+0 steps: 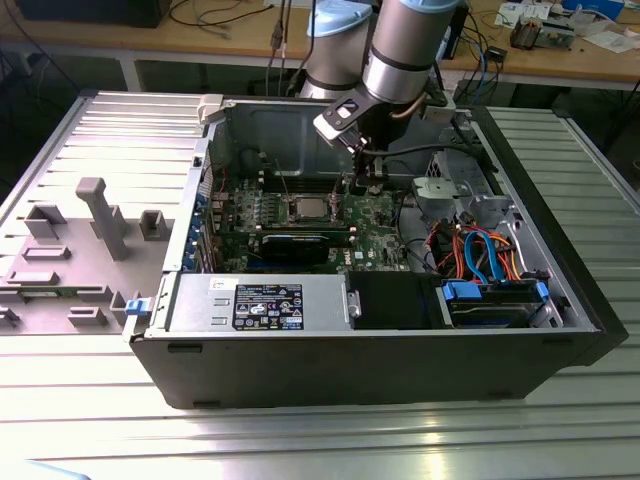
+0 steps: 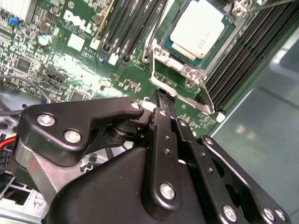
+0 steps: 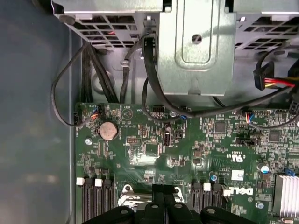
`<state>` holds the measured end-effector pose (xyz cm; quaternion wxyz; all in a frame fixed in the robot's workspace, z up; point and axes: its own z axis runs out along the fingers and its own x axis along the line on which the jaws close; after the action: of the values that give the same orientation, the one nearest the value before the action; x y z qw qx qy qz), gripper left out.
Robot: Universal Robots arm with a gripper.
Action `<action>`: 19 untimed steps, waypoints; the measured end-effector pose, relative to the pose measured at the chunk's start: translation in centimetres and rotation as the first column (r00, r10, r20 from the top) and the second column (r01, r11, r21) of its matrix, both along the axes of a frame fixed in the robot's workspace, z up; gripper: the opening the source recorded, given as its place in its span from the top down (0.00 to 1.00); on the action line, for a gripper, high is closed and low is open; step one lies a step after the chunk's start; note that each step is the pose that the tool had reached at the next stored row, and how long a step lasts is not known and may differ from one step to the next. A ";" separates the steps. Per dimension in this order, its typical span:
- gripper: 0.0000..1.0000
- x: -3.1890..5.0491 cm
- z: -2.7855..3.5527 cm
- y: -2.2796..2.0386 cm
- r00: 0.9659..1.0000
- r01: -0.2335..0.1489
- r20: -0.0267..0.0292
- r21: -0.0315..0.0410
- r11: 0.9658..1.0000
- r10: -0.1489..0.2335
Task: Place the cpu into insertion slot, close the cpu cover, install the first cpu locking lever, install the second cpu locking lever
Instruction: 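Close the cpu cover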
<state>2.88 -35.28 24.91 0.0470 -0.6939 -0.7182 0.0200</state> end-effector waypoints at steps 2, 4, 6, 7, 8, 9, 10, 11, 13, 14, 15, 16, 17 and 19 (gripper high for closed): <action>0.89 -0.28 0.00 -0.01 1.000 0.000 0.000 0.000 1.000 0.000; 0.89 -0.62 0.00 -0.03 1.000 0.000 0.000 0.000 1.000 0.000; 0.89 -0.97 0.00 -0.05 1.000 0.000 0.001 0.000 1.000 0.000; 0.89 -1.20 0.00 -0.06 1.000 0.000 0.001 0.000 1.000 0.000; 0.89 -1.35 0.00 -0.07 1.000 0.000 0.001 0.000 1.000 0.000; 0.89 -1.50 0.00 -0.07 1.000 0.000 0.001 0.000 1.000 0.000; 0.89 -1.85 0.00 -0.09 1.000 0.000 0.001 0.000 1.000 0.000; 0.89 -2.02 0.00 -0.10 1.000 0.000 0.001 0.000 1.000 0.000; 0.89 -2.39 0.00 -0.11 1.000 0.000 0.002 0.000 1.000 0.000; 0.89 -2.54 0.00 -0.12 1.000 0.000 0.002 0.000 1.000 0.000; 0.89 -2.77 0.00 -0.13 1.000 0.000 0.002 0.000 1.000 0.000; 0.89 -3.02 0.00 -0.14 1.000 0.000 0.002 0.000 1.000 0.000; 0.89 -3.03 0.00 -0.14 1.000 0.000 0.002 0.000 1.000 0.000; 0.89 -3.04 0.00 -0.14 1.000 0.000 0.002 0.000 1.000 0.000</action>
<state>-0.15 -35.42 24.91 0.0463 -0.6939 -0.7183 0.0192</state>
